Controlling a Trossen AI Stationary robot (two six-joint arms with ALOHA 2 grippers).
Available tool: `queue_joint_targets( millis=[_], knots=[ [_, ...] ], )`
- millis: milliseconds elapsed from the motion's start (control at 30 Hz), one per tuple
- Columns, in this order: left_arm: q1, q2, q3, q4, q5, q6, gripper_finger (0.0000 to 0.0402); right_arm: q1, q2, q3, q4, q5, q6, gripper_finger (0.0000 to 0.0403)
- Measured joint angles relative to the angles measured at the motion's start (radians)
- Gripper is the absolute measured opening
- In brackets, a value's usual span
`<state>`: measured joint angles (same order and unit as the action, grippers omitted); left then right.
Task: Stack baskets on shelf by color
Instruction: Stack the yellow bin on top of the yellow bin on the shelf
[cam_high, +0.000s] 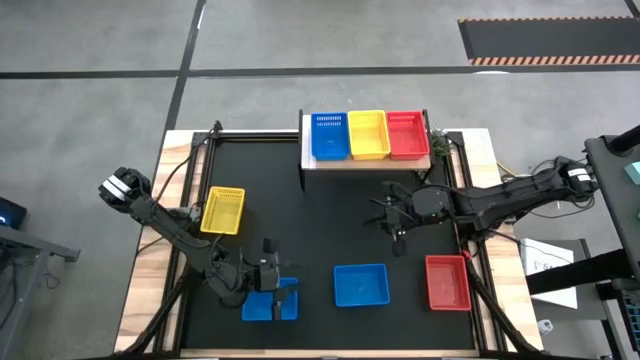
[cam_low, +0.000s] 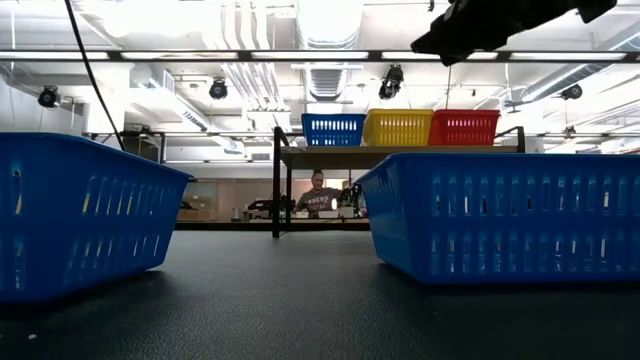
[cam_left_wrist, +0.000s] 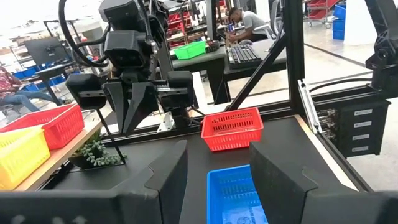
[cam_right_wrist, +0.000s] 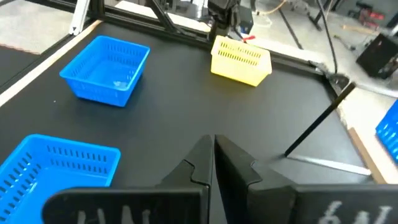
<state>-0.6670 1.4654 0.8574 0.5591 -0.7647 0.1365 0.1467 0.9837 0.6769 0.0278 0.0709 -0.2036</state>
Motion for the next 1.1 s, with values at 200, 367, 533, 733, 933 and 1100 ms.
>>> queue_joint_targets(
  millis=[200, 367, 533, 733, 933, 1100],
  knots=[
    [0.000, 0.000, 0.000, 0.000, 0.000, 0.001, 0.0155, 0.000, 0.020, 0.000, 0.022, 0.000, -0.045, 0.0009],
    [0.006, 0.000, 0.000, 0.000, 0.000, 0.002, 0.0155, 0.000, 0.067, 0.000, 0.040, 0.000, -0.066, 0.0009],
    [0.006, 0.000, 0.000, 0.000, 0.000, 0.001, 0.0155, 0.000, 0.123, 0.000, 0.095, 0.000, -0.060, 0.0009],
    [0.006, 0.000, 0.007, 0.014, 0.001, -0.051, 0.0155, 0.004, 0.133, 0.037, 0.029, -0.047, -0.034, 0.0010],
    [0.004, 0.000, 0.033, 0.008, 0.002, -0.160, 0.0155, 0.023, 0.118, 0.056, 0.007, -0.098, 0.000, 0.0045],
    [-0.003, -0.002, 0.041, -0.047, 0.003, -0.222, 0.0155, 0.032, 0.116, 0.067, -0.008, -0.097, 0.028, 0.0095]
  ],
)
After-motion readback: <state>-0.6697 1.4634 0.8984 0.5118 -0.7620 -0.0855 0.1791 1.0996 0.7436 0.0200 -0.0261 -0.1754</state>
